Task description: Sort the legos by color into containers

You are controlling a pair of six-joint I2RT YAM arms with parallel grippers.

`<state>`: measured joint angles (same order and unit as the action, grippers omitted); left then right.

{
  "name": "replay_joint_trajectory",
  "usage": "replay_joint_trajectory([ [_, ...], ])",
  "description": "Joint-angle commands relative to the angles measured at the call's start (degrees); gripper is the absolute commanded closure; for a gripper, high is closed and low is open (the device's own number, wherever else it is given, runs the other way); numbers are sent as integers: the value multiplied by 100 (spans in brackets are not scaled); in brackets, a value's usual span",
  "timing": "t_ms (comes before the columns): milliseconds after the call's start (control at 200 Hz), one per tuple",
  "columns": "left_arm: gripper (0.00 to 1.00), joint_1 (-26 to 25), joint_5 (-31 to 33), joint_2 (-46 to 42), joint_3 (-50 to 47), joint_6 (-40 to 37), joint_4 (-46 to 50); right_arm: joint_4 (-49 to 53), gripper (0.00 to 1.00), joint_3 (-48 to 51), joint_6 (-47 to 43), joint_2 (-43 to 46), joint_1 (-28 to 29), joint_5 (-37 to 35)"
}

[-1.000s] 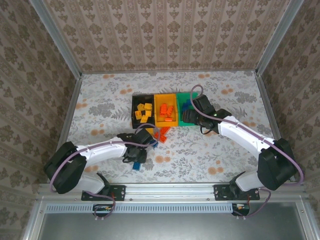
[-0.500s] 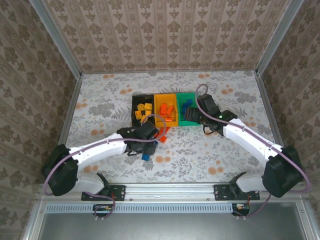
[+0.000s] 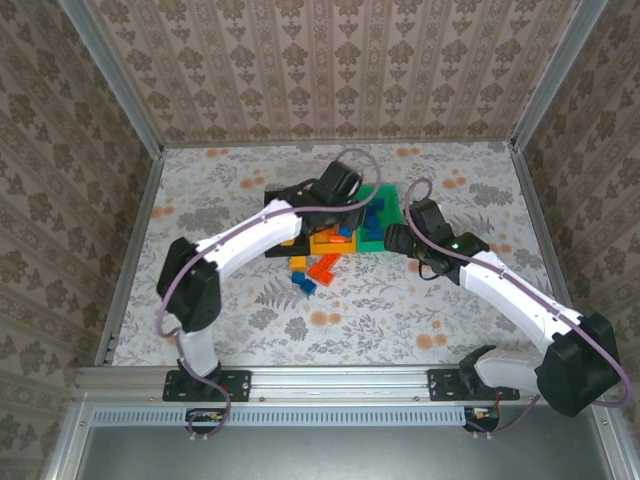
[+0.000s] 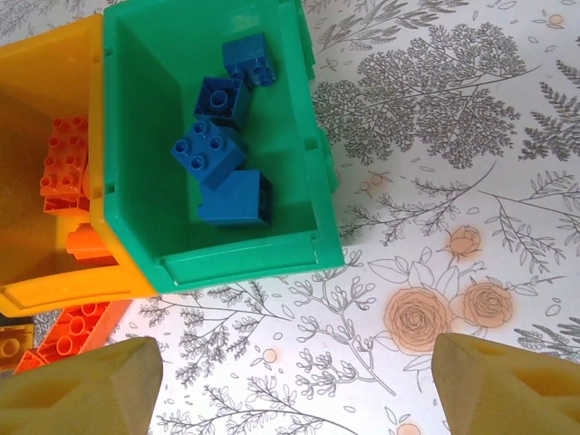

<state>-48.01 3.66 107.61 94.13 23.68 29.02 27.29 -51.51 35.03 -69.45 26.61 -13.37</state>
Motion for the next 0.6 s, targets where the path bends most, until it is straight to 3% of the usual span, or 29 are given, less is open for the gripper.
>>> replay_joint_trajectory([
  [0,78,159,-178,544,884,-353,58,231,21,80,97,212,-41,-183],
  [315,73,325,-654,2092,2734,-107,246,296,21,114,59,301,-66,-162],
  [595,41,411,-694,2378,3509,-9,359,215,19,133,75,274,-67,42],
])
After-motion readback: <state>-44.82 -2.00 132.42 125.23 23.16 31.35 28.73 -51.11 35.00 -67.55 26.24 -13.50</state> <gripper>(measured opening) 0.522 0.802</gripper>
